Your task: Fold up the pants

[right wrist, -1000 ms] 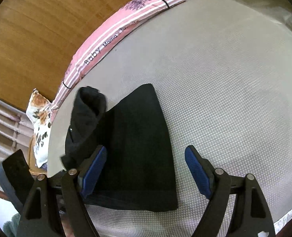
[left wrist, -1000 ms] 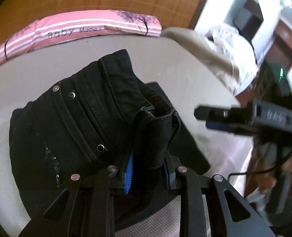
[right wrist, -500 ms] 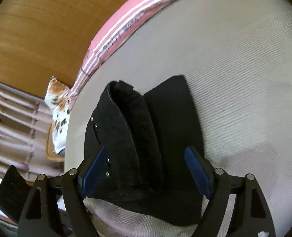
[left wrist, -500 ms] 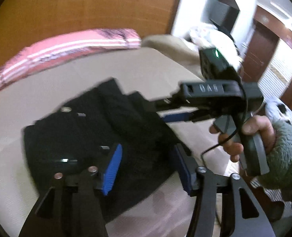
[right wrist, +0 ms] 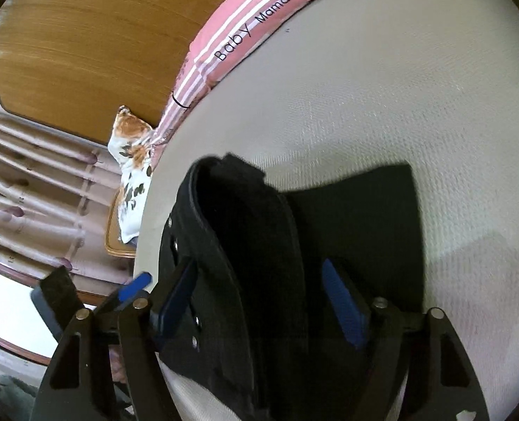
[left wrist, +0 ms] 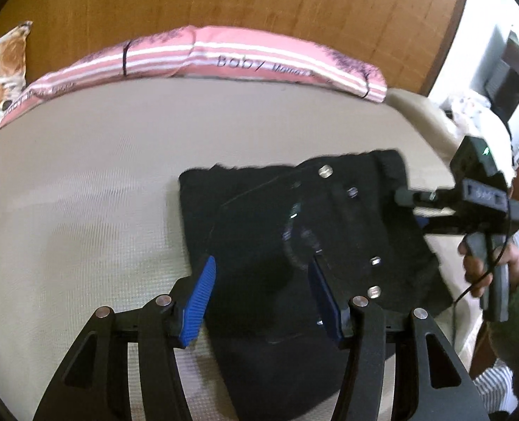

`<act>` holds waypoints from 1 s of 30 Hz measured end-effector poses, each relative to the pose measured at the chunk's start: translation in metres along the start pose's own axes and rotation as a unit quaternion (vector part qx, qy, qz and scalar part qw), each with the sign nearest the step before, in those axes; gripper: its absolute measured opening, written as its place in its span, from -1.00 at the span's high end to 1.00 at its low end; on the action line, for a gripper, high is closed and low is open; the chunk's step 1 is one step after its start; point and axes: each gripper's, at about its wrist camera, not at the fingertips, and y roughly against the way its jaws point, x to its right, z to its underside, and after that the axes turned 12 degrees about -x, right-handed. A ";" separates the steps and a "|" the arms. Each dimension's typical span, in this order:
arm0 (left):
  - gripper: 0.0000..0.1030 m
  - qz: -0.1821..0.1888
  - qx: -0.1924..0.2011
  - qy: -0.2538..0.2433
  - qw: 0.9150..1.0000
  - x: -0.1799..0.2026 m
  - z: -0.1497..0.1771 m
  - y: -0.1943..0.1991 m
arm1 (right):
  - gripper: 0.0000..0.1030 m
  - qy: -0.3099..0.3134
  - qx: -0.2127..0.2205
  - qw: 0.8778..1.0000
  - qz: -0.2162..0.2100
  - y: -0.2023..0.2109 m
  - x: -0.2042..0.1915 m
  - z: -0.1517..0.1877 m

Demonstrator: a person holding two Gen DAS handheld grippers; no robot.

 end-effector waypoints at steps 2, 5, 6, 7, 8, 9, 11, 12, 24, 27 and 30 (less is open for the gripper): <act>-0.09 -0.004 -0.010 0.001 1.000 -0.001 0.001 -0.008 | -0.38 0.006 -0.002 1.000 -0.012 -0.002 -0.001 -0.006; -0.13 -0.016 -0.009 -0.008 1.000 0.001 0.002 -0.014 | -0.34 0.014 -0.006 1.000 -0.018 -0.004 -0.003 -0.010; -0.14 -0.019 -0.007 -0.010 1.000 0.002 0.002 -0.014 | -0.30 0.016 -0.006 1.000 -0.020 -0.004 -0.004 -0.010; -0.15 -0.021 -0.006 -0.011 1.000 0.003 0.001 -0.015 | -0.11 0.018 -0.008 0.999 -0.028 -0.005 -0.005 -0.009; -0.15 -0.022 -0.006 -0.011 1.000 0.003 0.002 -0.016 | 0.00 0.019 -0.013 0.999 -0.036 -0.005 -0.006 -0.009; -0.15 -0.022 -0.006 -0.010 1.000 0.003 0.001 -0.016 | 0.01 0.020 -0.018 0.999 -0.043 -0.007 -0.008 -0.007; -0.16 -0.021 -0.004 -0.010 1.000 0.002 0.001 -0.017 | 0.05 0.026 -0.022 0.999 -0.039 -0.010 -0.011 -0.004; -0.16 -0.022 -0.004 -0.009 1.000 0.003 -0.001 -0.019 | 0.13 0.020 -0.027 0.999 -0.030 -0.015 -0.011 -0.004; -0.16 0.006 0.020 0.007 1.000 0.005 -0.011 -0.001 | 0.74 0.001 0.059 0.998 0.021 0.029 -0.058 0.027; -0.16 0.012 0.028 -0.005 1.000 0.013 -0.013 0.003 | 0.74 -0.016 0.085 0.996 0.035 0.045 -0.049 0.035; -0.16 0.019 0.030 -0.019 0.999 0.022 -0.014 0.003 | 0.75 -0.054 0.102 0.992 0.045 0.055 -0.024 0.042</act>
